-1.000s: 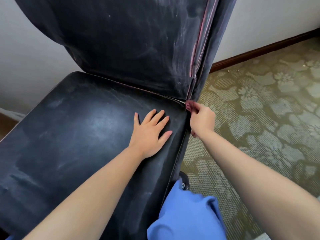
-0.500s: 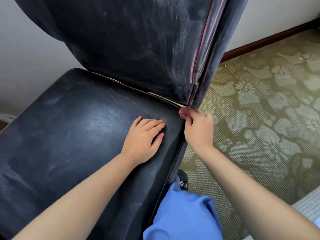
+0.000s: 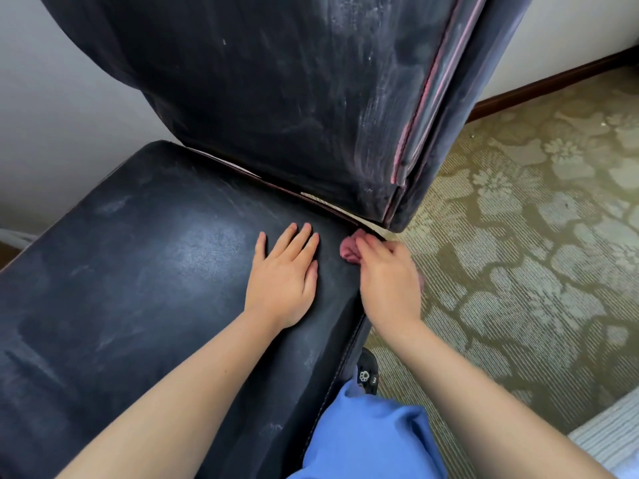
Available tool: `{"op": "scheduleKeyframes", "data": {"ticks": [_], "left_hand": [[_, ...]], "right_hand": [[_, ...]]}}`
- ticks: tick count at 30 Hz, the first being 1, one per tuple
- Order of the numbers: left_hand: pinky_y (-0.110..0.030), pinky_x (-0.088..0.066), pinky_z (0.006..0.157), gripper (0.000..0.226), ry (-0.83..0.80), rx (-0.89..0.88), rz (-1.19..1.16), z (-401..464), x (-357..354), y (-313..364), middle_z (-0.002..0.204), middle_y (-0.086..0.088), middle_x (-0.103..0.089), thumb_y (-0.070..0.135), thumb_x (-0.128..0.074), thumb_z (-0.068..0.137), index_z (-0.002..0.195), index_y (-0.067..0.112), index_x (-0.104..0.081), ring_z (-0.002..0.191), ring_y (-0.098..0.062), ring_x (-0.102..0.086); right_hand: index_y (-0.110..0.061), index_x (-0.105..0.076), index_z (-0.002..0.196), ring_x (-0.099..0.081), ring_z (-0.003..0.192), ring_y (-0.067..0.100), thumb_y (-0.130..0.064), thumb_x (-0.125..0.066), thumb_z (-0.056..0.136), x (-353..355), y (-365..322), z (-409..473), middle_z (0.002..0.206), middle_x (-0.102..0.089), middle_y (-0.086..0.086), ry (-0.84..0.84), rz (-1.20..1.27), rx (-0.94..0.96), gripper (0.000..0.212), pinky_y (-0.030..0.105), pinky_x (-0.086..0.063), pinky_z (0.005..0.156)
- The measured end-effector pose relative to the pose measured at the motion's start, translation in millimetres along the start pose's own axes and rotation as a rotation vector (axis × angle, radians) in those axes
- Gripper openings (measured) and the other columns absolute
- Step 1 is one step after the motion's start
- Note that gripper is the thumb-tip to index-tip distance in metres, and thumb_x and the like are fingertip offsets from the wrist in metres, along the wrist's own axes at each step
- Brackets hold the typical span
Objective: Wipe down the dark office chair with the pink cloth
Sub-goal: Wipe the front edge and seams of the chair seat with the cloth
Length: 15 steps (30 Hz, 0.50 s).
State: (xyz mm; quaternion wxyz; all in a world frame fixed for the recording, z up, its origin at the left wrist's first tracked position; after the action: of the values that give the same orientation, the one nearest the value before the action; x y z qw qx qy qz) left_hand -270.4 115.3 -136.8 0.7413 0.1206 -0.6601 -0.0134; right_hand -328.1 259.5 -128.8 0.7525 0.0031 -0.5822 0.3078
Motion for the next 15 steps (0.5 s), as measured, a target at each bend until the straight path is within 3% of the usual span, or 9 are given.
{"op": "scheduleKeyframes", "data": {"ticks": [4, 6, 8, 12, 15], "left_hand": [[-0.058, -0.028, 0.105, 0.05, 0.056, -0.026, 0.009, -3.0, 2.5, 1.9, 0.135, -0.004, -0.056, 0.03, -0.031, 0.091, 0.128, 0.011, -0.059, 0.127, -0.026, -0.051], [-0.058, -0.033, 0.102, 0.048, 0.065, -0.037, 0.008, -2.6, 4.3, 1.0, 0.132, -0.003, -0.058, 0.028, -0.032, 0.091, 0.125, 0.01, -0.061, 0.124, -0.026, -0.054], [-0.058, -0.039, 0.098, 0.047, 0.056, -0.074, 0.01, 0.2, 7.3, -2.8, 0.13, -0.003, -0.06, 0.027, -0.033, 0.091, 0.123, 0.011, -0.063, 0.121, -0.025, -0.057], [-0.05, -0.048, 0.095, 0.044, 0.042, -0.151, 0.006, 0.0, 10.6, -11.6, 0.128, -0.003, -0.062, 0.026, -0.035, 0.091, 0.121, 0.011, -0.064, 0.117, -0.023, -0.059], [-0.049, -0.048, 0.096, 0.044, 0.109, -0.1, -0.01, -3.4, 10.1, -13.9, 0.127, -0.01, -0.062, 0.023, -0.037, 0.089, 0.118, 0.005, -0.066, 0.116, -0.028, -0.06]], "right_hand": [[-0.011, -0.071, 0.088, -0.055, 0.077, 0.03, -0.005, -0.065, 0.079, -10.1, -6.8, 23.4, 0.083, -0.071, 0.001, 0.02, 0.077, -0.155, 0.012, 0.025, -0.037, 0.068], [-0.011, -0.07, 0.079, -0.056, 0.072, 0.031, -0.004, -0.069, 0.074, -19.8, -21.8, 39.1, 0.074, -0.069, 0.003, -0.002, 0.027, -0.164, 0.009, 0.027, -0.042, 0.063], [-0.012, -0.069, 0.082, -0.057, 0.073, 0.031, -0.005, -0.068, 0.075, -21.3, -21.4, 41.0, 0.077, -0.069, 0.003, -0.038, -0.042, -0.08, 0.01, 0.03, -0.046, 0.061], [-0.015, -0.067, 0.106, -0.054, 0.091, 0.029, -0.008, -0.052, 0.088, -0.9, 11.2, 6.3, 0.105, -0.068, 0.0, -0.121, -0.02, -0.009, 0.024, 0.034, -0.047, 0.079], [-0.012, -0.07, 0.092, -0.054, 0.078, 0.026, -0.003, -0.062, 0.078, -3.1, 9.0, 3.8, 0.089, -0.071, -0.001, -0.077, -0.096, -0.086, 0.019, 0.03, -0.043, 0.073]]}}
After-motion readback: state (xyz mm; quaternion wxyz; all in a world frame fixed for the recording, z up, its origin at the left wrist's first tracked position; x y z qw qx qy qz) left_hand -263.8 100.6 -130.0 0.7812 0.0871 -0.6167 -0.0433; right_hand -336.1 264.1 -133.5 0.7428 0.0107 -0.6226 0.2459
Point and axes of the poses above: each hand's wrist, its own z-axis towards the middle knuckle, its own x-axis out of the back of the hand, y = z × x, the point moved 5 cm from there along z, towards the middle knuckle
